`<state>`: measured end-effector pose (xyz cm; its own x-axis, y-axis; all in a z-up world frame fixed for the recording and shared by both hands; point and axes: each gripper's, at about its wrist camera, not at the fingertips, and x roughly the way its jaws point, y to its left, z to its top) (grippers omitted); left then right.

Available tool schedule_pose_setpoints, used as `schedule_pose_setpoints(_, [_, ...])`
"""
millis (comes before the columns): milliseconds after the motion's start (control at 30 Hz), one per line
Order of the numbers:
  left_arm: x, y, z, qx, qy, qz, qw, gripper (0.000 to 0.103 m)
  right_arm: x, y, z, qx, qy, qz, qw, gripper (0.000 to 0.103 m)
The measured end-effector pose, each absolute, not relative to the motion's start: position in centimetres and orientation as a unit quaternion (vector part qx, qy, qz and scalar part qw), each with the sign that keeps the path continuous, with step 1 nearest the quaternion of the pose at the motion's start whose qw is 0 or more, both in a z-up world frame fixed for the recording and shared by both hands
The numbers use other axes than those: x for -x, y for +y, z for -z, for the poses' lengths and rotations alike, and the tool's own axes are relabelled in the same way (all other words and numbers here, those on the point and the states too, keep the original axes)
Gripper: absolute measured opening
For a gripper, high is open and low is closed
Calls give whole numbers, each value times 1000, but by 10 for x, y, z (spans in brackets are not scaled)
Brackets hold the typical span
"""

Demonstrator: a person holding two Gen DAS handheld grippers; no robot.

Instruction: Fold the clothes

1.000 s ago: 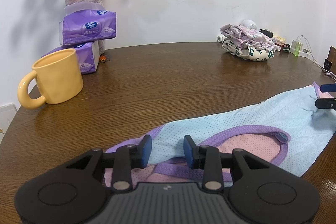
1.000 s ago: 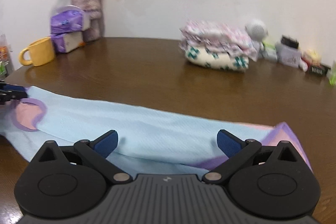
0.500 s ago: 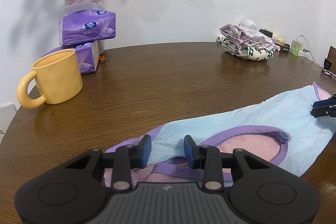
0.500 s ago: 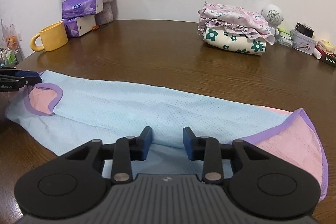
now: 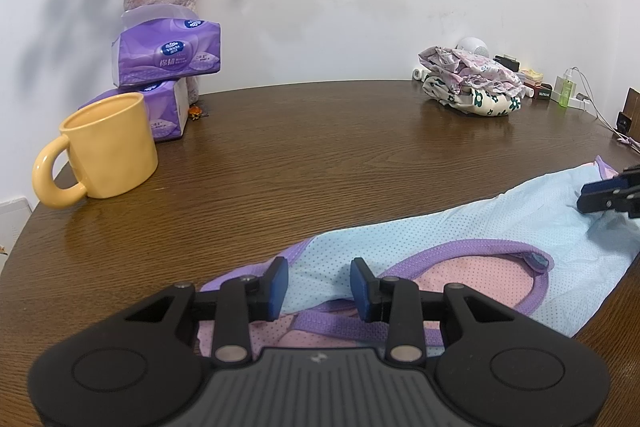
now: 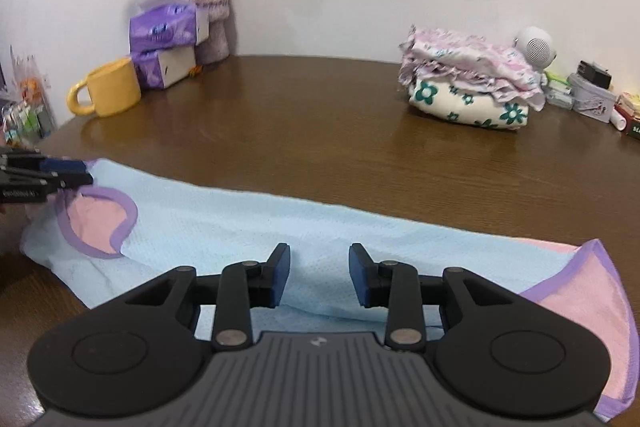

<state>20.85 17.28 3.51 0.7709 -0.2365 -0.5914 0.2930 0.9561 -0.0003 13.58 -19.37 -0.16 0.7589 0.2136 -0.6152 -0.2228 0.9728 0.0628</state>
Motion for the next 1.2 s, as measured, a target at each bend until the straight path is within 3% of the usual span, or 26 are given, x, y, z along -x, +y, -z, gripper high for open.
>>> schedule_pose_setpoints(367, [-209,173,-35,-47,307,141,940,33,-135,-193,1,7,327,-117,938,33])
schedule_pose_setpoints(800, [-209,174,-35,-46,307,142,940,33,-135,-192,1,7,327,-118,938,14])
schedule_pose_setpoints(1200, [-209,174,-35,-47,307,143,940,34,-135,-191,1,7,327,-118,938,14])
